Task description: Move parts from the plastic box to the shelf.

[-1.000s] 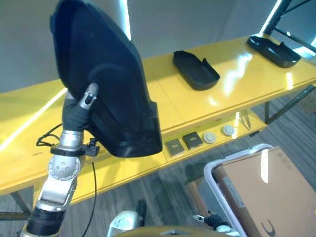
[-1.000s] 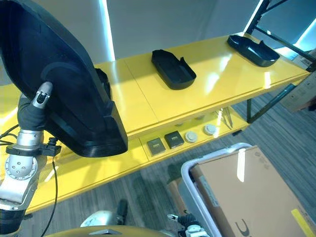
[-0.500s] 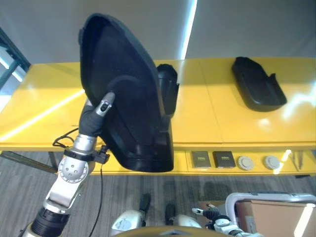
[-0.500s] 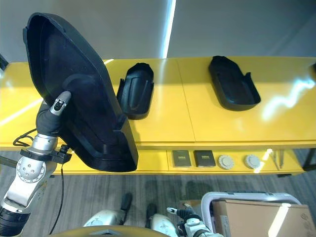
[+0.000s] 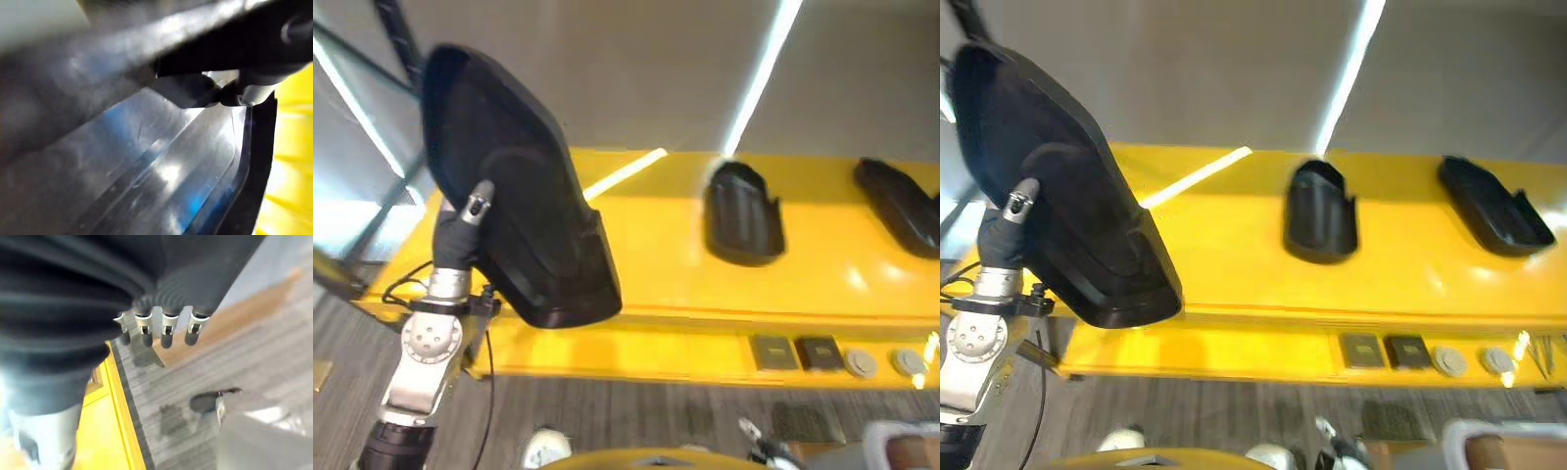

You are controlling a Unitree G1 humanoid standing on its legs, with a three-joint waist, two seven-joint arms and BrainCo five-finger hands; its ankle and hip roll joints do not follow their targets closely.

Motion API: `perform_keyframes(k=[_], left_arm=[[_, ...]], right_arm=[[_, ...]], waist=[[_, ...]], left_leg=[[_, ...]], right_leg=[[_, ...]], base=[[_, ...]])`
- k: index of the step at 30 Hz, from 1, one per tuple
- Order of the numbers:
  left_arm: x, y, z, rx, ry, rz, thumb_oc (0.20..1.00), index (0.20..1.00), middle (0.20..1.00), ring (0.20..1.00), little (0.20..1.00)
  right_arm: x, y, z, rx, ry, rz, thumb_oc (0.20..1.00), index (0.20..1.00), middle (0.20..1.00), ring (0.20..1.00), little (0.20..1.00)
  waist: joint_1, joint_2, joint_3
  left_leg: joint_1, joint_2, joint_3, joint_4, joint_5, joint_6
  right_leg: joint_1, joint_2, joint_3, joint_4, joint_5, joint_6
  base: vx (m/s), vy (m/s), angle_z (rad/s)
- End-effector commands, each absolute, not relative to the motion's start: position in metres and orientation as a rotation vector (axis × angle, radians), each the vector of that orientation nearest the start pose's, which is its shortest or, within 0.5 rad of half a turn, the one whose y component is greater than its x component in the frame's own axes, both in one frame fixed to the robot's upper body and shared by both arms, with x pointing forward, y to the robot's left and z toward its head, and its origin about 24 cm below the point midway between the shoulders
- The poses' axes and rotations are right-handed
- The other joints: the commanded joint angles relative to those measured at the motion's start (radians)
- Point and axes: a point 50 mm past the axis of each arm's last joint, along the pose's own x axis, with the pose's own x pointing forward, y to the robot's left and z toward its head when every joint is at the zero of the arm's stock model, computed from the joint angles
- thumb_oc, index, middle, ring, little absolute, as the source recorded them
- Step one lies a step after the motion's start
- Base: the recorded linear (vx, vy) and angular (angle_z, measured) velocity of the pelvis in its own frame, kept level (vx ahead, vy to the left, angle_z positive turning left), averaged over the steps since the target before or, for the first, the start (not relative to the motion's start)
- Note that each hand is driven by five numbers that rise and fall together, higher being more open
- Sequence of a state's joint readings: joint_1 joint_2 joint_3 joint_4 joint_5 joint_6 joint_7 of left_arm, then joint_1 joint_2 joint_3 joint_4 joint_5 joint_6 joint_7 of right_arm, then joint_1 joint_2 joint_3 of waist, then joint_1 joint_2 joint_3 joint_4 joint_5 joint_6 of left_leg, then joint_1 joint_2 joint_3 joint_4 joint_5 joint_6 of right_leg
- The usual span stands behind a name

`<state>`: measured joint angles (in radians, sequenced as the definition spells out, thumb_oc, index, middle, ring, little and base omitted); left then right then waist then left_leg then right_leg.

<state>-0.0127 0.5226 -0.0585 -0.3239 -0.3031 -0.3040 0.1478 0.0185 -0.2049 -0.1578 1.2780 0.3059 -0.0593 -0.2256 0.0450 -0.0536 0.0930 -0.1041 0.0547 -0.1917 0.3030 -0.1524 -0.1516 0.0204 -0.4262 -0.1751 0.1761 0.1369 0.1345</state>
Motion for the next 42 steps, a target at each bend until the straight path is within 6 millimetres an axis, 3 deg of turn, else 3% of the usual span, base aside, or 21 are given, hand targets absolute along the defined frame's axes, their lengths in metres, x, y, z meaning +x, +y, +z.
perform_keyframes(k=[1, 2, 3, 4, 6, 8, 14, 15, 20, 29, 31, 32, 33, 35, 36, 37, 38, 39, 41, 42], left_arm=[[0.213, 0.182, 0.202, 0.09, -0.837, -0.186, 0.2, 0.2, 0.2, 0.2, 0.2], [0.214, 0.186, 0.2, 0.078, -0.819, -0.176, 0.2, 0.2, 0.2, 0.2, 0.2], [0.216, 0.186, 0.197, 0.075, -0.8, -0.176, 0.2, 0.2, 0.2, 0.2, 0.2], [0.219, 0.184, 0.195, 0.093, -0.784, -0.2, 0.2, 0.2, 0.2, 0.2, 0.2], [0.222, 0.182, 0.191, 0.081, -0.755, -0.204, 0.2, 0.2, 0.2, 0.2, 0.2], [0.225, 0.185, 0.186, 0.115, -0.724, -0.196, 0.2, 0.2, 0.2, 0.2, 0.2], [0.233, 0.197, 0.183, 0.127, -0.68, -0.159, 0.2, 0.2, 0.2, 0.2, 0.2], [0.239, 0.197, 0.183, 0.142, -0.669, -0.152, 0.2, 0.2, 0.2, 0.2, 0.2], [0.251, 0.193, 0.187, 0.211, -0.672, -0.163, 0.2, 0.2, 0.2, 0.2, 0.2], [0.261, 0.187, 0.18, 0.168, -0.64, -0.143, 0.2, 0.2, 0.2, 0.2, 0.2], [0.261, 0.186, 0.181, 0.164, -0.642, -0.141, 0.2, 0.2, 0.2, 0.2, 0.2], [0.265, 0.184, 0.181, 0.155, -0.644, -0.137, 0.2, 0.2, 0.2, 0.2, 0.2], [0.265, 0.183, 0.182, 0.155, -0.645, -0.137, 0.2, 0.2, 0.2, 0.2, 0.2], [0.27, 0.178, 0.183, 0.133, -0.651, -0.143, 0.2, 0.2, 0.2, 0.2, 0.2], [0.271, 0.178, 0.183, 0.132, -0.652, -0.143, 0.2, 0.2, 0.2, 0.2, 0.2], [0.271, 0.175, 0.183, 0.129, -0.654, -0.156, 0.2, 0.2, 0.2, 0.2, 0.2], [0.27, 0.177, 0.185, 0.128, -0.668, -0.144, 0.2, 0.2, 0.2, 0.2, 0.2], [0.27, 0.177, 0.185, 0.128, -0.667, -0.144, 0.2, 0.2, 0.2, 0.2, 0.2], [0.268, 0.182, 0.184, 0.149, -0.665, -0.115, 0.2, 0.2, 0.2, 0.2, 0.2], [0.265, 0.19, 0.18, 0.151, -0.65, -0.089, 0.2, 0.2, 0.2, 0.2, 0.2]], right_arm=[[0.125, -0.226, -0.152, -0.12, 1.056, -0.409, 1.0, 1.0, 1.0, 1.0, 1.0], [0.135, -0.22, -0.15, -0.118, 1.019, -0.389, 1.0, 1.0, 1.0, 1.0, 1.0], [0.137, -0.215, -0.15, -0.104, 1.005, -0.38, 1.0, 1.0, 1.0, 1.0, 1.0], [0.13, -0.209, -0.153, -0.096, 1.02, -0.348, 1.0, 1.0, 1.0, 1.0, 1.0], [0.116, -0.212, -0.157, -0.121, 1.065, -0.326, 1.0, 1.0, 1.0, 1.0, 1.0], [0.097, -0.221, -0.162, -0.131, 1.141, -0.365, 1.0, 1.0, 1.0, 1.0, 1.0], [0.071, -0.227, -0.167, -0.268, 1.255, -0.238, 1.0, 1.0, 1.0, 1.0, 1.0], [0.065, -0.232, -0.167, -0.248, 1.257, -0.271, 1.0, 1.0, 1.0, 1.0, 1.0], [0.059, -0.243, -0.165, -0.22, 1.257, -0.339, 1.0, 1.0, 1.0, 1.0, 1.0], [0.067, -0.236, -0.165, -0.235, 1.233, -0.283, 1.0, 1.0, 1.0, 1.0, 1.0], [0.069, -0.235, -0.165, -0.239, 1.23, -0.274, 1.0, 1.0, 1.0, 1.0, 1.0], [0.074, -0.233, -0.165, -0.245, 1.215, -0.262, 1.0, 1.0, 1.0, 1.0, 1.0], [0.074, -0.233, -0.164, -0.245, 1.214, -0.263, 1.0, 1.0, 1.0, 1.0, 1.0], [0.084, -0.23, -0.163, -0.234, 1.177, -0.258, 1.0, 1.0, 1.0, 1.0, 1.0], [0.084, -0.23, -0.163, -0.233, 1.176, -0.259, 1.0, 1.0, 1.0, 1.0, 1.0], [0.085, -0.231, -0.162, -0.223, 1.176, -0.276, 1.0, 1.0, 1.0, 1.0, 1.0], [0.085, -0.236, -0.162, -0.237, 1.181, -0.288, 1.0, 1.0, 1.0, 1.0, 1.0], [0.084, -0.236, -0.162, -0.237, 1.182, -0.288, 1.0, 1.0, 1.0, 1.0, 1.0], [0.073, -0.236, -0.164, -0.262, 1.216, -0.282, 1.0, 1.0, 1.0, 1.0, 1.0], [0.072, -0.239, -0.164, -0.295, 1.234, -0.274, 1.0, 1.0, 1.0, 1.0, 1.0]], waist=[[-0.012, 0.017, -0.006], [-0.001, 0.024, 0.011], [-0.007, 0.027, 0.013], [-0.019, 0.036, 0.004], [-0.04, 0.037, -0.01], [-0.048, 0.025, -0.017], [-0.05, 0.021, -0.026], [-0.068, 0.021, -0.027], [-0.096, 0.027, -0.026], [-0.114, 0.02, -0.037], [-0.115, 0.017, -0.034], [-0.124, 0.016, -0.012], [-0.123, 0.016, -0.012], [-0.149, 0.02, 0.023], [-0.148, 0.018, 0.023], [-0.154, 0.034, 0.027], [-0.137, 0.043, 0.029], [-0.14, 0.045, 0.03], [-0.129, 0.028, 0.024], [-0.12, 0.01, 0.015]], left_leg=[[0.04, 0.097, -0.001, -0.091, -0.011, 0.004], [0.038, 0.09, 0.054, -0.114, 0.011, 0.024], [0.041, 0.068, 0.054, -0.149, 0.039, 0.041], [0.04, 0.022, 0.021, -0.216, 0.093, 0.072], [0.041, -0.022, -0.002, -0.264, 0.124, 0.091], [0.05, -0.053, 0.015, -0.277, 0.12, 0.106], [0.059, -0.04, 0.047, -0.304, 0.13, 0.11], [0.061, -0.037, 0.047, -0.312, 0.136, 0.107], [0.065, -0.022, 0.063, -0.342, 0.147, 0.101], [0.122, 0.0, 0.113, -0.357, 0.132, 0.103], [0.132, 0.005, 0.118, -0.35, 0.123, 0.112], [0.14, 0.014, 0.122, -0.347, 0.116, 0.122], [0.14, 0.014, 0.124, -0.347, 0.116, 0.122], [0.139, 0.025, 0.095, -0.341, 0.12, 0.122], [0.137, 0.024, 0.096, -0.341, 0.12, 0.121], [0.134, 0.039, 0.066, -0.353, 0.124, 0.106], [0.132, 0.06, 0.058, -0.36, 0.118, 0.082], [0.133, 0.06, 0.055, -0.361, 0.117, 0.083], [0.155, 0.078, 0.057, -0.356, 0.098, 0.059], [0.158, 0.127, 0.072, -0.351, 0.103, 0.035]], right_leg=[[-0.016, -0.034, 0.016, -0.127, 0.067, 0.103], [-0.06, 0.054, -0.015, -0.088, -0.022, 0.074], [-0.076, 0.132, 0.037, -0.053, -0.08, 0.06], [-0.09, 0.233, 0.13, -0.008, -0.148, 0.041], [-0.083, 0.32, 0.184, -0.017, -0.193, 0.005], [-0.047, 0.302, 0.146, -0.096, -0.173, -0.005], [0.001, 0.285, 0.16, -0.219, -0.141, 0.003], [0.003, 0.291, 0.172, -0.224, -0.144, -0.002], [0.001, 0.288, 0.174, -0.258, -0.129, 0.005], [0.013, 0.293, 0.207, -0.26, -0.124, 0.014], [-0.023, 0.301, 0.214, -0.165, -0.141, 0.015], [-0.092, 0.326, 0.22, -0.029, -0.149, 0.038], [-0.097, 0.326, 0.221, -0.021, -0.153, 0.038], [-0.161, 0.358, 0.294, 0.123, -0.153, 0.084], [-0.167, 0.358, 0.296, 0.133, -0.157, 0.084], [-0.169, 0.327, 0.355, 0.081, -0.186, 0.07], [-0.191, 0.218, 0.329, -0.054, -0.125, 0.046], [-0.182, 0.216, 0.323, -0.066, -0.121, 0.046], [-0.164, 0.182, 0.252, -0.141, -0.097, 0.054], [-0.168, 0.212, 0.242, -0.132, -0.099, 0.048]], base=[[-0.31, 0.859, 0.07], [-0.26, 0.706, -0.47], [-0.28, 0.76, -1.46], [-0.11, 0.542, -1.33], [-0.07, 0.352, 0.42], [-0.05, 0.111, 1.26], [-0.01, -0.038, -0.01], [0.05, -0.067, -0.25], [0.01, -0.043, -0.07], [0.05, -0.031, -0.2], [-0.04, 0.007, -0.19], [-0.08, 0.007, -0.2], [-0.12, 0.0, -0.23], [-0.08, -0.035, -0.14], [0.01, -0.112, -0.02], [0.12, -0.256, 0.2], [0.13, -0.249, 0.29], [0.16, -0.283, 0.16], [0.23, -0.37, -0.13], [0.27, -0.544, -0.05]])
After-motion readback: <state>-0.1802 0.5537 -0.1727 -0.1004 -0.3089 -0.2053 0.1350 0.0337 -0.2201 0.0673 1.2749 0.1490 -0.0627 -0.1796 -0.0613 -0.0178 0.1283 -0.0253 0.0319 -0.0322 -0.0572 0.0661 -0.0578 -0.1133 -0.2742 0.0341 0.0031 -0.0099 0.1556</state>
